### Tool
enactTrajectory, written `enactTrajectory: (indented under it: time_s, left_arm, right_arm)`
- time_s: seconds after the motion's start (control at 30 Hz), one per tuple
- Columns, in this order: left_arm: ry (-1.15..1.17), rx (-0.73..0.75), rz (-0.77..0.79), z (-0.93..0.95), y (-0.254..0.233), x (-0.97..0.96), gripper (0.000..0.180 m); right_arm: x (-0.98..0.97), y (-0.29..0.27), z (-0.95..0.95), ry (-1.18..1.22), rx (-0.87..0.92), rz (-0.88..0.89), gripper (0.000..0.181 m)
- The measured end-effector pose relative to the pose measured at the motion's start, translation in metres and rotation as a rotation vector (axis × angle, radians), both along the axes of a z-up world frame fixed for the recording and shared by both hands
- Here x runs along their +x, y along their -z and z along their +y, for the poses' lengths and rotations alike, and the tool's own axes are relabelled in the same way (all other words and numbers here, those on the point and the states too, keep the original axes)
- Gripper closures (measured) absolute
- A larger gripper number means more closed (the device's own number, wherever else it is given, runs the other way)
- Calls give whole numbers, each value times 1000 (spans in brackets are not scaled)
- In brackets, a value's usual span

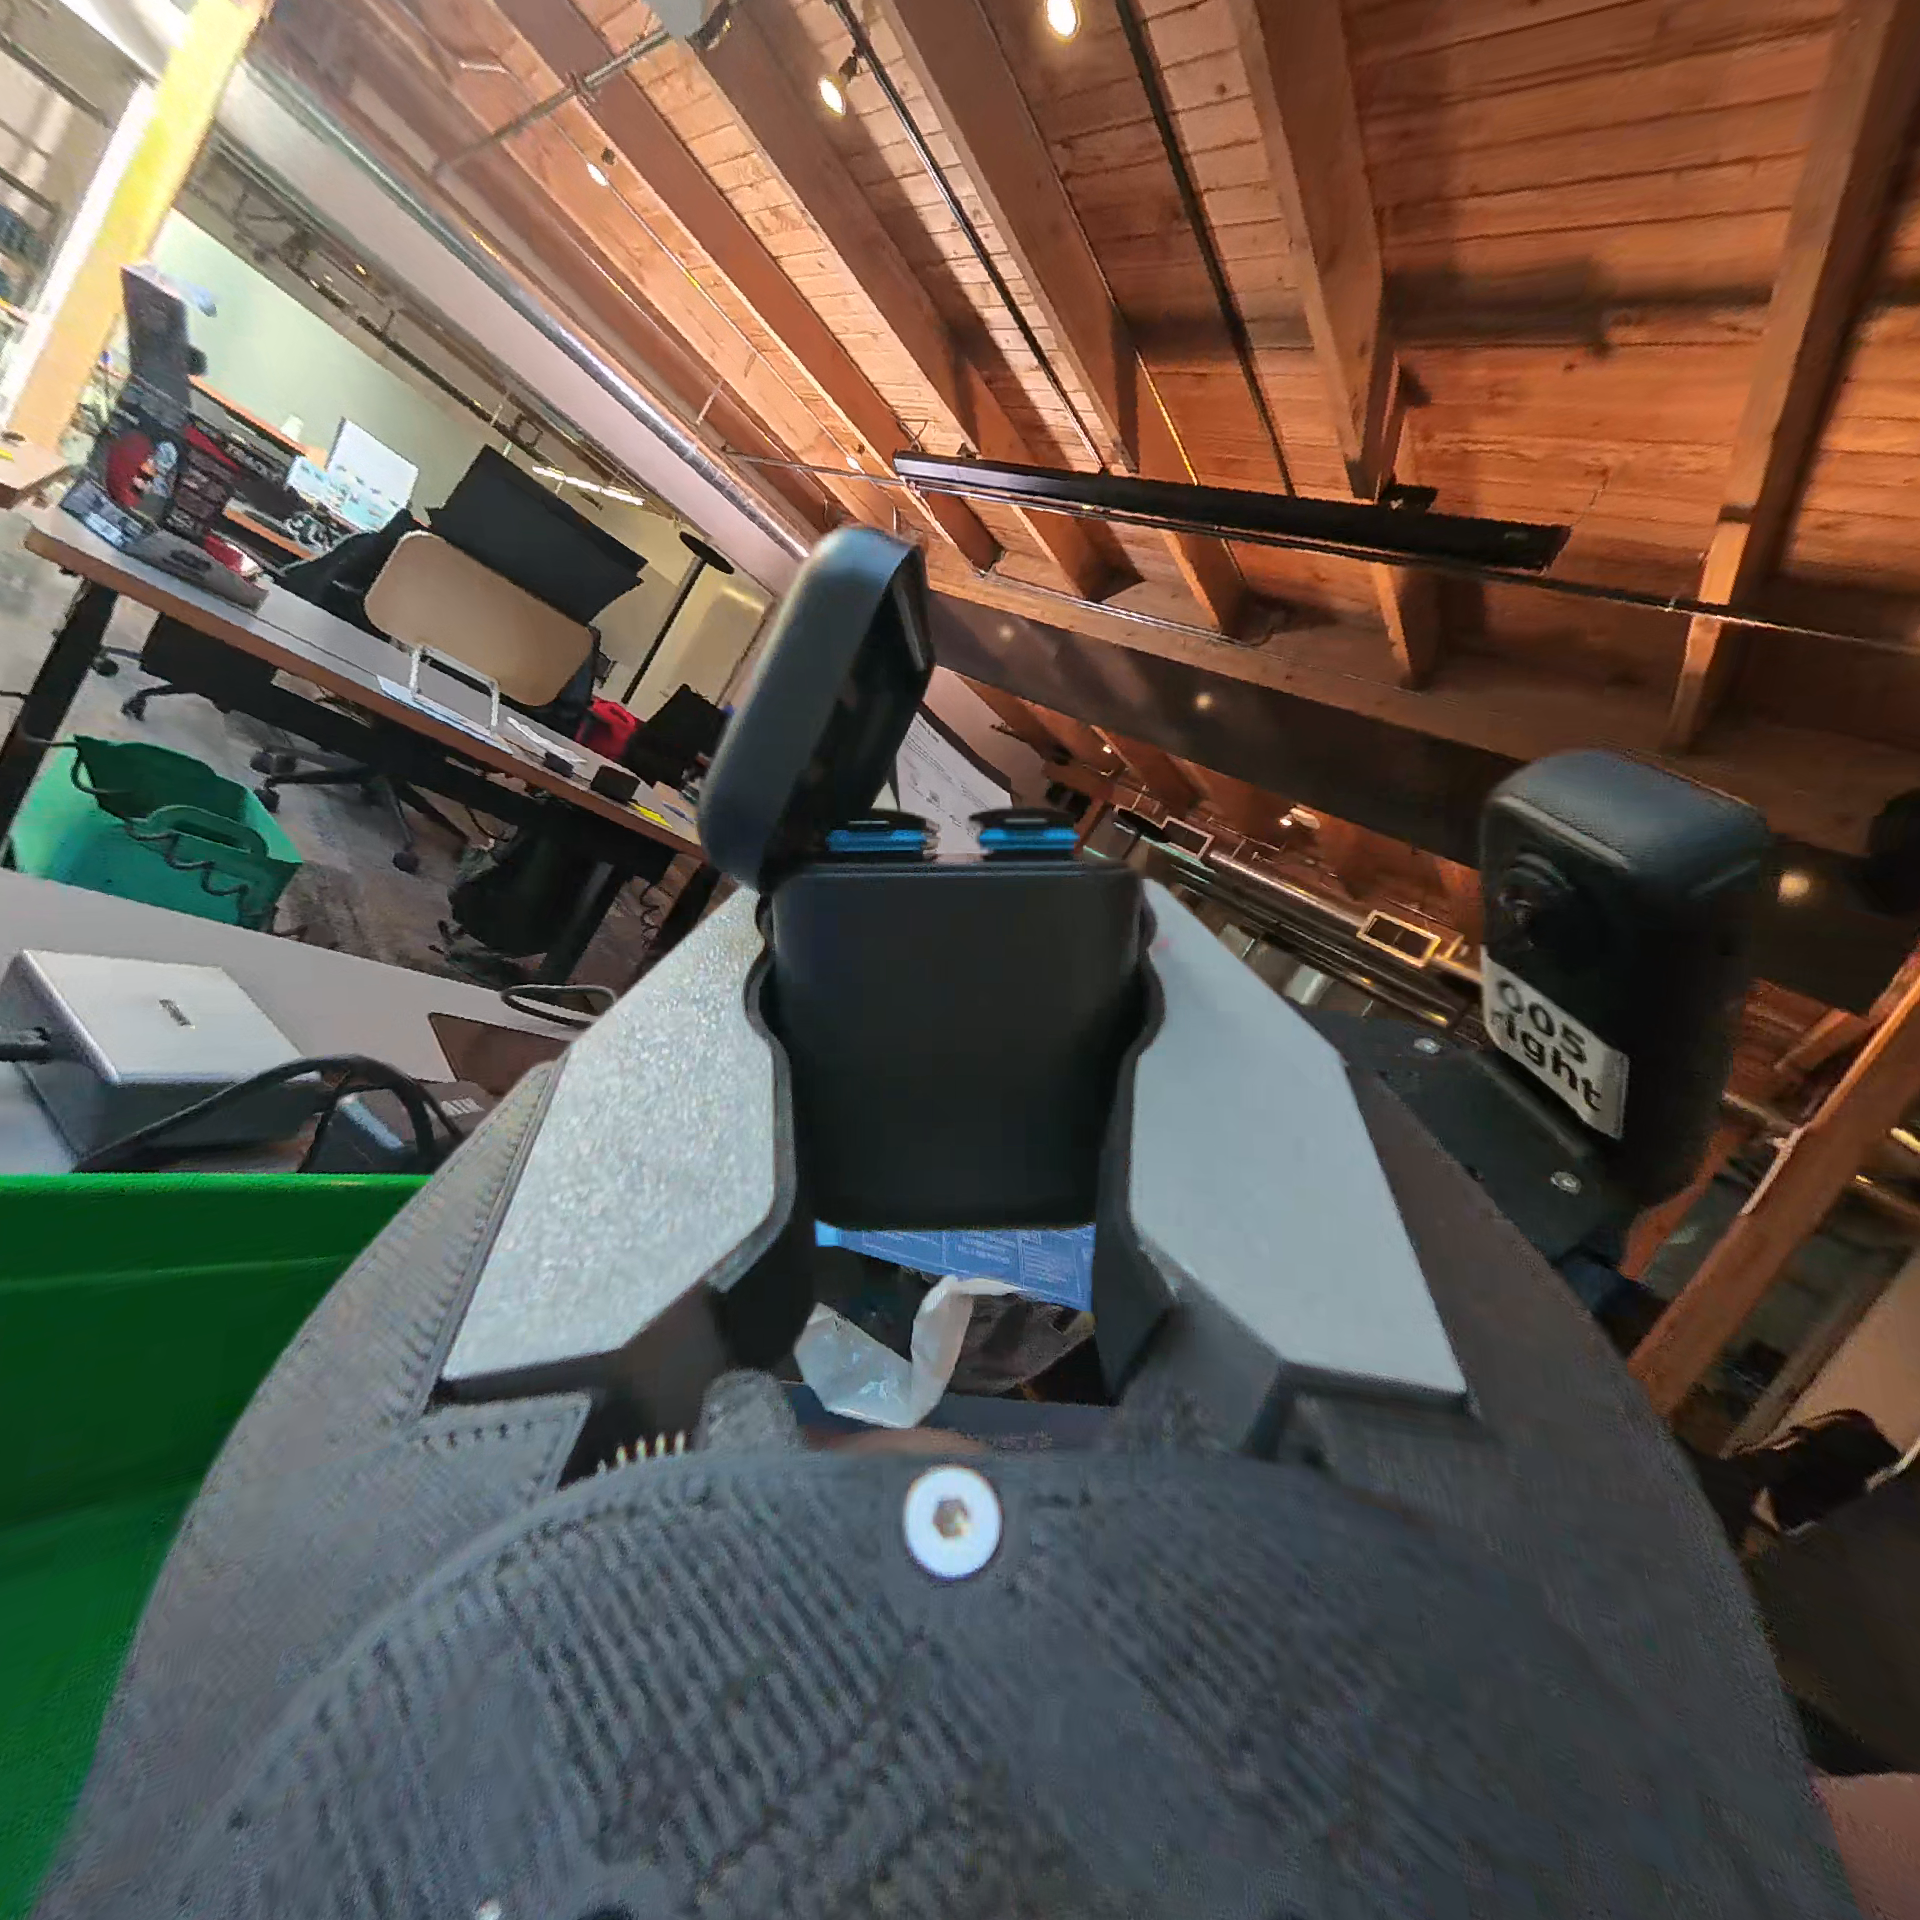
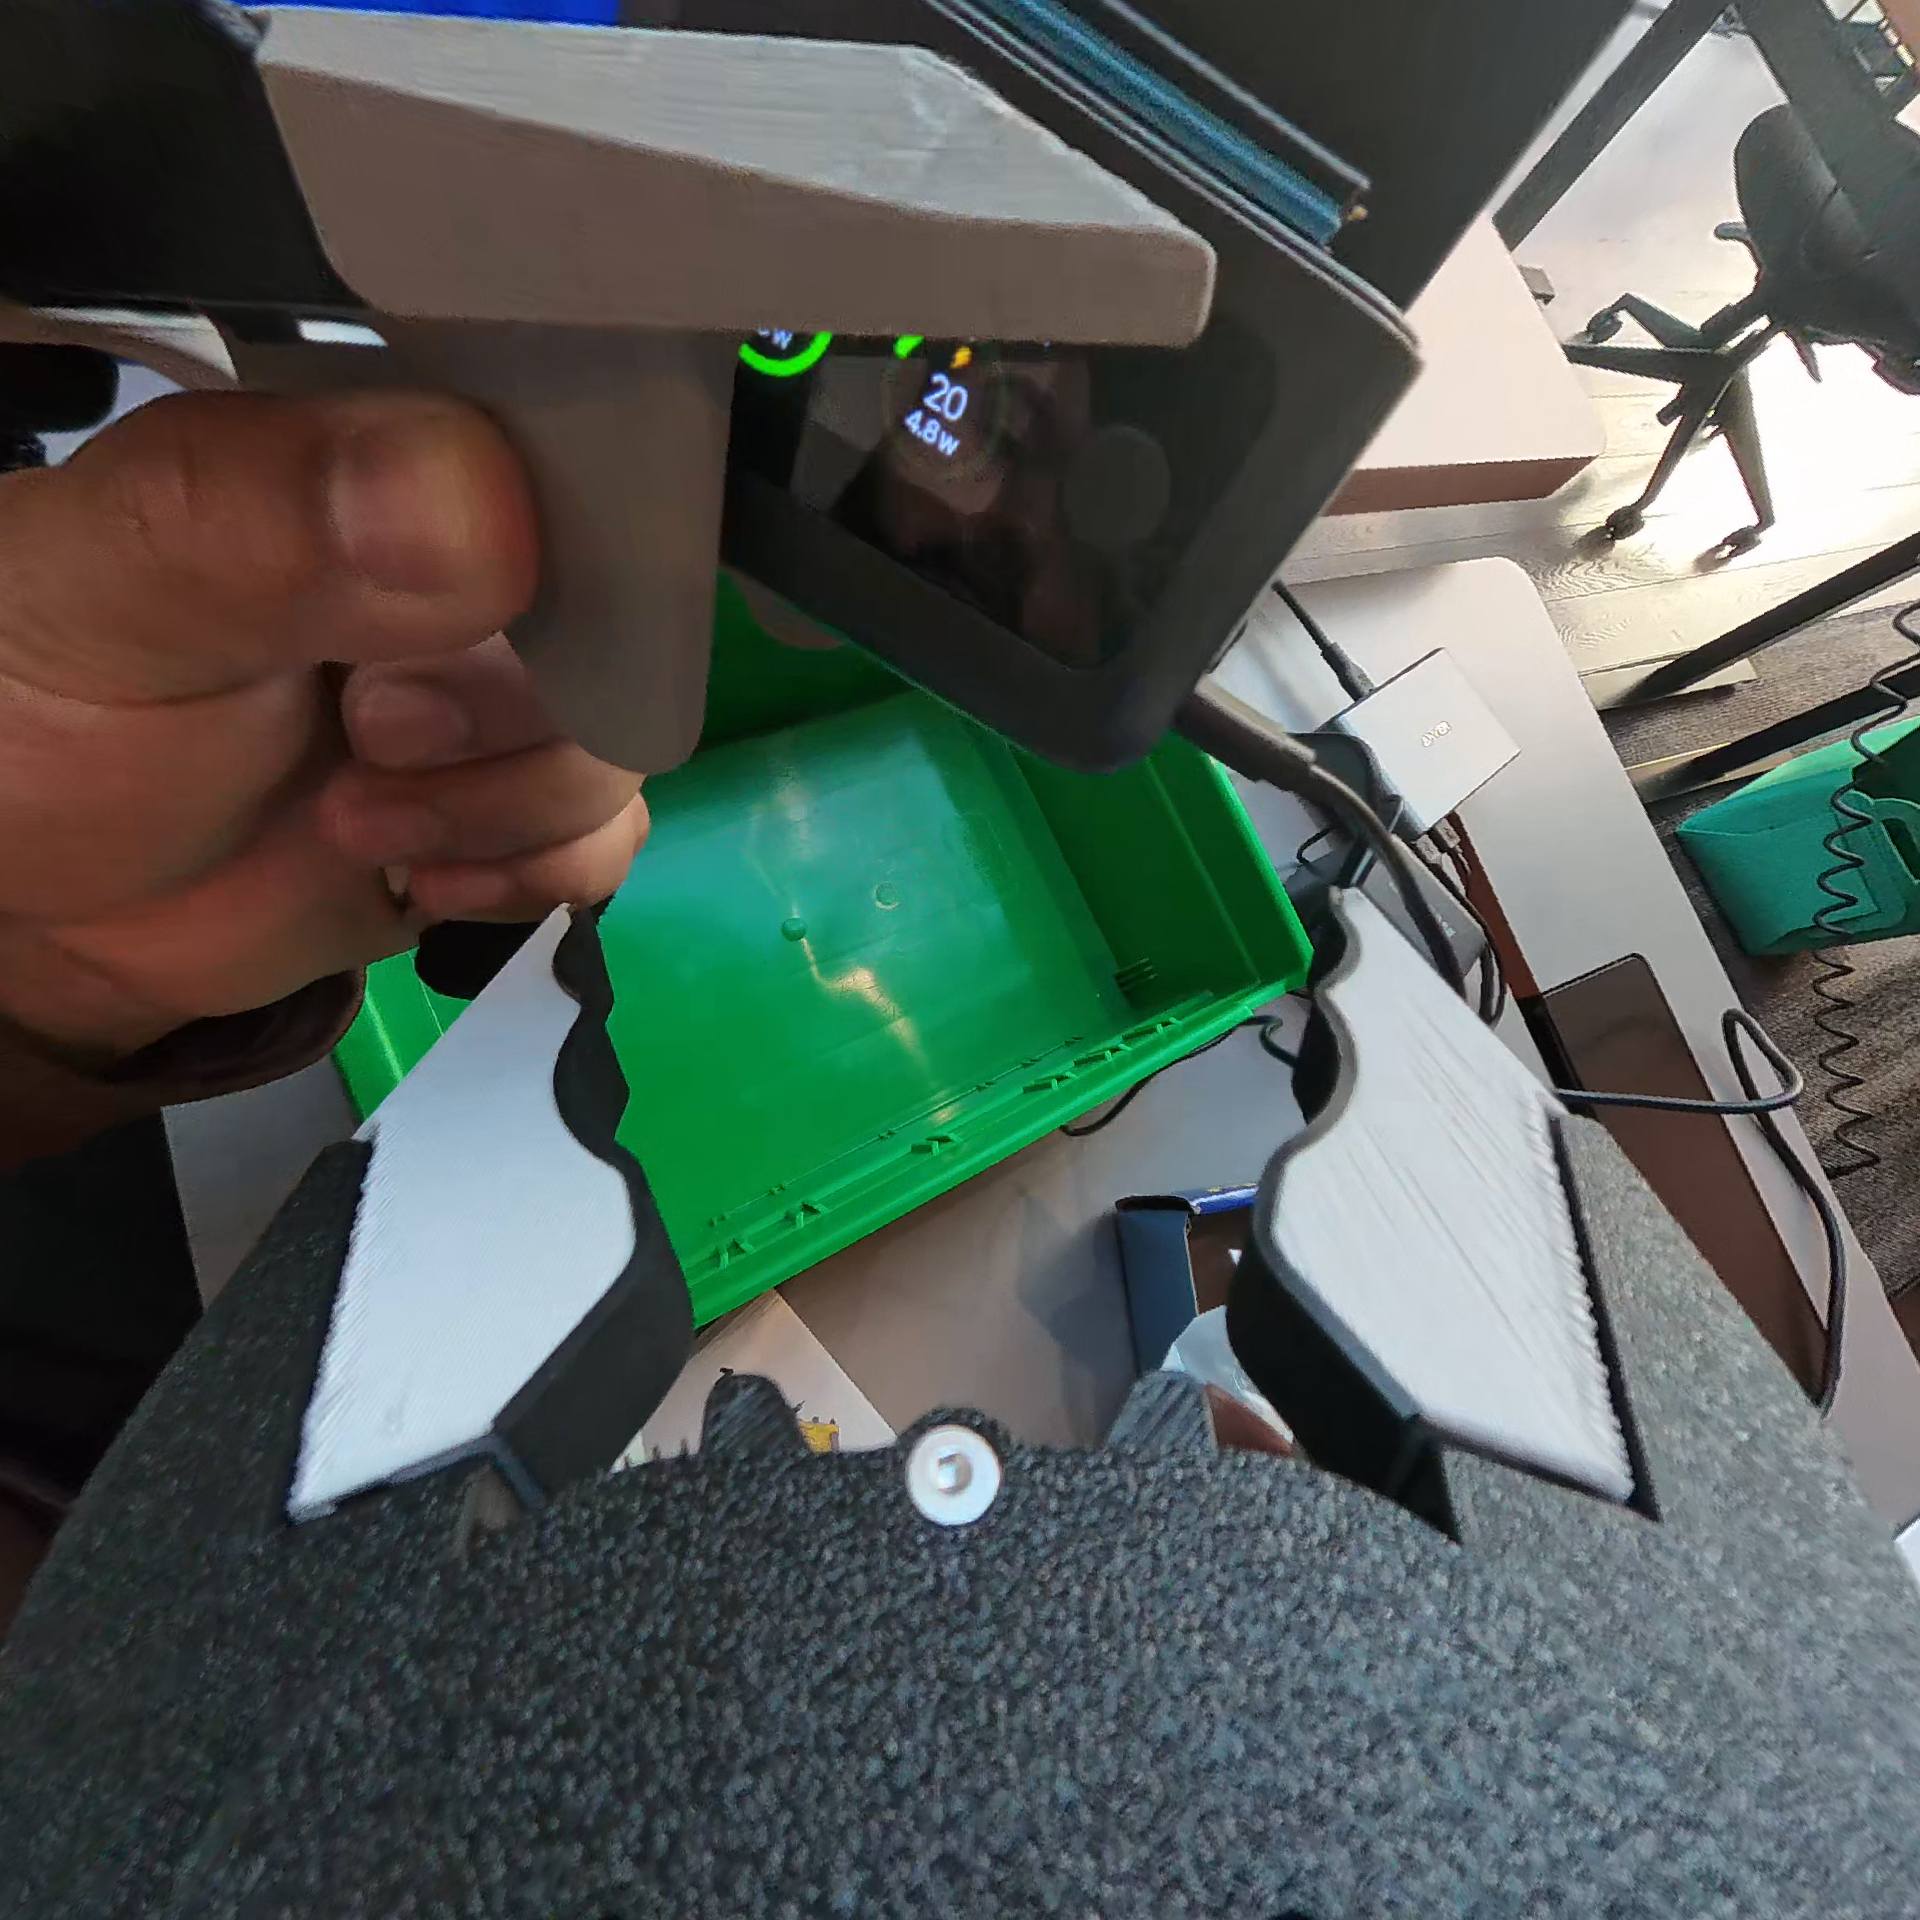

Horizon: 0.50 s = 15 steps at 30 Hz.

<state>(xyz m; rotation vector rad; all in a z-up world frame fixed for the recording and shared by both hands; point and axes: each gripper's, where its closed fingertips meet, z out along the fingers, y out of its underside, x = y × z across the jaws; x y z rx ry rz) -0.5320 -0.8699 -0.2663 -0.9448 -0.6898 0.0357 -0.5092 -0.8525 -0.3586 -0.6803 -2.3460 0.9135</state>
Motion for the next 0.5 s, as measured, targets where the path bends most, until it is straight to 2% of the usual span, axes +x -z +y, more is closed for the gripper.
enactTrajectory:
  time_s: [0.23,0.5]
  left_arm:
    - [42,85,-60,-7,4,-5,117]
    - [55,108,-75,-7,6,-5,116]
  right_arm:
    - [1,3,0,-2,17,-2,51]
    - [2,3,1,-13,11,-14,51]
